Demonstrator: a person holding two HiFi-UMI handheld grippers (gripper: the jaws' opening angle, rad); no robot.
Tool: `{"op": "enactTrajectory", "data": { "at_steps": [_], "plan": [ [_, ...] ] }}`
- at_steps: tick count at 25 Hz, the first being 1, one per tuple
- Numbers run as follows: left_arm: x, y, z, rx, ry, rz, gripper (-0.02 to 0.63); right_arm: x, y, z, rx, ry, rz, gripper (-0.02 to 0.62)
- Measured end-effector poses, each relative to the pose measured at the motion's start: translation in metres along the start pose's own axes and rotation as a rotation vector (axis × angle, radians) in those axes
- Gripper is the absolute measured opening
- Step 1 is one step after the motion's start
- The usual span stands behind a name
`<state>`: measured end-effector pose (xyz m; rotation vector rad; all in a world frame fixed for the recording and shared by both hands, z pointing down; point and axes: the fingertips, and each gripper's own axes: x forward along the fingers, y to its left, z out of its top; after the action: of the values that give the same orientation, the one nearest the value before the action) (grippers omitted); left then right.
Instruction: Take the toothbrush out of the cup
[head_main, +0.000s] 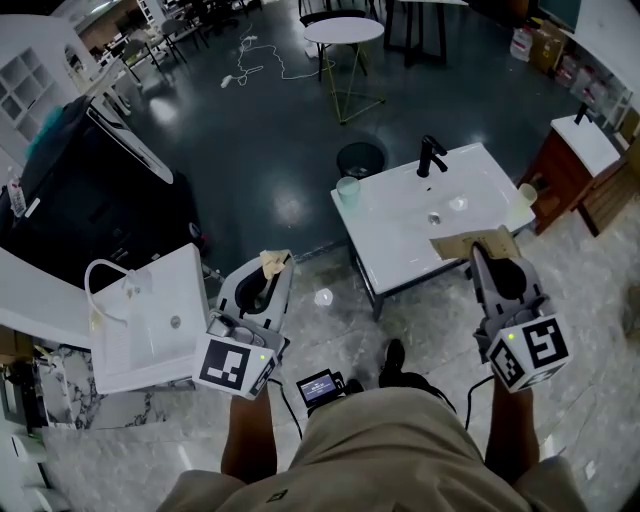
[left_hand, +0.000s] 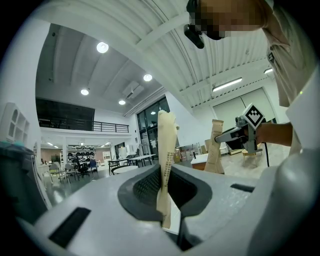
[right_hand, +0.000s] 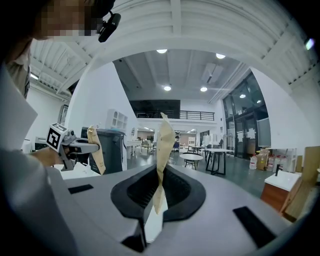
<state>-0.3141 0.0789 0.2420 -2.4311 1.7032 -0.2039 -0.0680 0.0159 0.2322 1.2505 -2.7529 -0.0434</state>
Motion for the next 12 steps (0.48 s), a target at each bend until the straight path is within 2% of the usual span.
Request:
{"op": "enactTrajectory", "data": {
  "at_steps": [12],
  "plan": [
    [0.0049,-0.0012,-0.0014,-0.002,-0.005,-0.005,0.026,0.0,-0.0019,-0.0038,0.012,0.015,0.0,0.023]
  ]
}}
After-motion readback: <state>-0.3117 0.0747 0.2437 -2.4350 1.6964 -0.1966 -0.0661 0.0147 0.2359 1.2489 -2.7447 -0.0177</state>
